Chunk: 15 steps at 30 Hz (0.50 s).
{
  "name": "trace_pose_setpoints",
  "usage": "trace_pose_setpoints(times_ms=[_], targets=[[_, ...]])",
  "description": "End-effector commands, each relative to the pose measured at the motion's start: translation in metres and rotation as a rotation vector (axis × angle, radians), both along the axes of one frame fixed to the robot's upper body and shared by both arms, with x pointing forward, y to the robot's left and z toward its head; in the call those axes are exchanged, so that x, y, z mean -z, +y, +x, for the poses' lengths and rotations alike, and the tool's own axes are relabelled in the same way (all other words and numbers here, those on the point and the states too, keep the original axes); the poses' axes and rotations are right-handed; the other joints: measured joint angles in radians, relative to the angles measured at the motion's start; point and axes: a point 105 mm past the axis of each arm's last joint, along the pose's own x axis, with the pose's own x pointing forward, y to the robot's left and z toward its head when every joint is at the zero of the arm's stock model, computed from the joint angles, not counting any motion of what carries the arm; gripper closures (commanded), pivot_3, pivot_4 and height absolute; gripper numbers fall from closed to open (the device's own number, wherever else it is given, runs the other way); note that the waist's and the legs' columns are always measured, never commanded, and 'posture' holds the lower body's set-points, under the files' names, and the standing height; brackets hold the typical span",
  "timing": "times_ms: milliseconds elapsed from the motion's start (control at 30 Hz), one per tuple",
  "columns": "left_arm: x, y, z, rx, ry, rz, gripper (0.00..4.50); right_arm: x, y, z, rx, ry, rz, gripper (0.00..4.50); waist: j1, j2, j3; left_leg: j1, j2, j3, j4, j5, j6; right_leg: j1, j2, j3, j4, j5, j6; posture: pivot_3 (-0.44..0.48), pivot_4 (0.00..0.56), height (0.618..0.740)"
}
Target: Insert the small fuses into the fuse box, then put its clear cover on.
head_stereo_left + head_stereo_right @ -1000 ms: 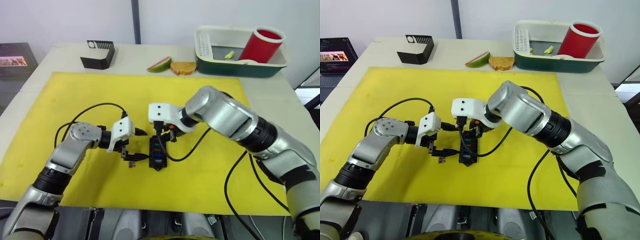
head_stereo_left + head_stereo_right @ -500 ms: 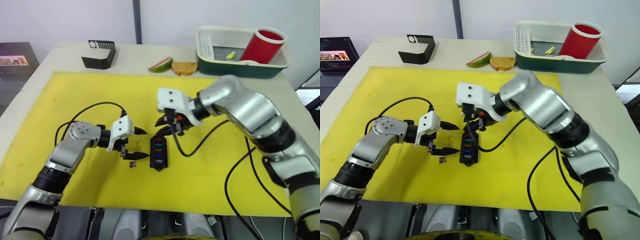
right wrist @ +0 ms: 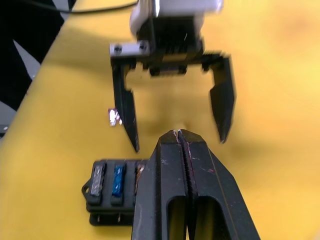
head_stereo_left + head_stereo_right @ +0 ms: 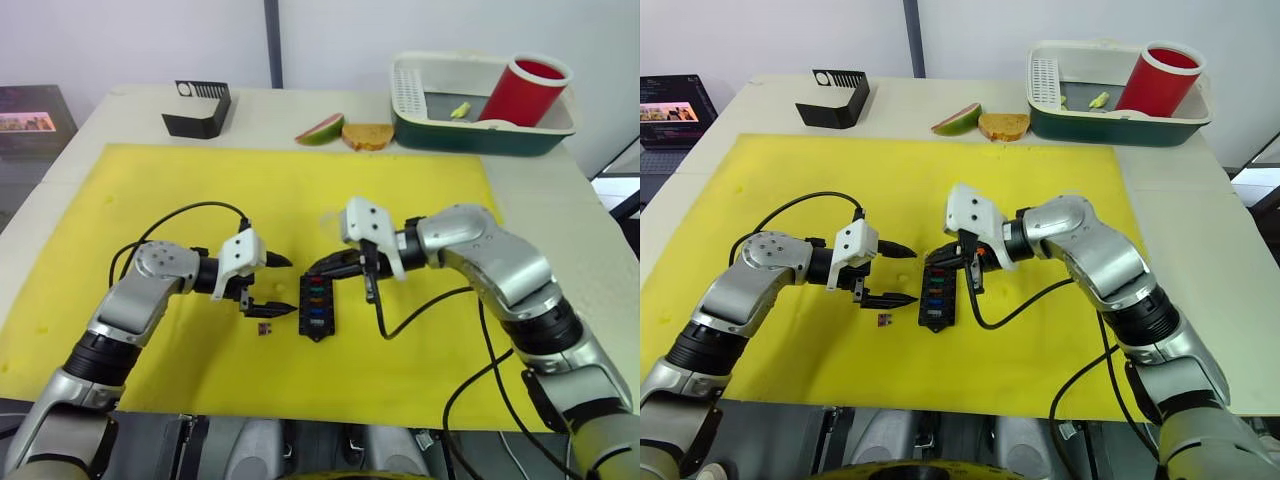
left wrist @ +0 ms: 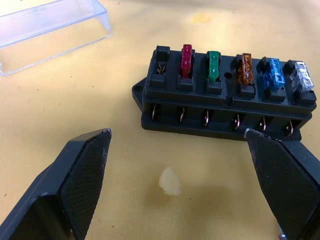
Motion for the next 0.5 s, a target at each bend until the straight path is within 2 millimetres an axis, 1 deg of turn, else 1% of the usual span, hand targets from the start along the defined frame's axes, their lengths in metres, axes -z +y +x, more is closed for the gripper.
trace_pose_setpoints(times_ms=[33,367,500], targets=[[-0.014,-0.001,0.001,0.009,-0.044,-0.016,0.00,0.000,0.002,0.002,0.004,-0.026,0.009,4.46,0.000,0.000,0.000,0.000,0.000,0.000,0.000,0.000,0.000,0.000,0.000,0.000,0.000,0.000,0.000,0.000,0.150,0.740],[-0.013,-0.003,-0.002,0.016,-0.039,-0.016,0.00,0.011,0.002,0.010,0.028,-0.011,-0.010,4.46,0.000,0.000,0.000,0.000,0.000,0.000,0.000,0.000,0.000,0.000,0.001,0.000,0.000,0.000,0.000,0.000,0.150,0.740],[-0.013,-0.003,-0.003,0.016,-0.041,-0.017,0.00,0.013,0.002,0.010,0.024,-0.005,-0.018,4.46,0.000,0.000,0.000,0.000,0.000,0.000,0.000,0.000,0.000,0.000,0.001,0.000,0.000,0.000,0.000,0.000,0.150,0.740]])
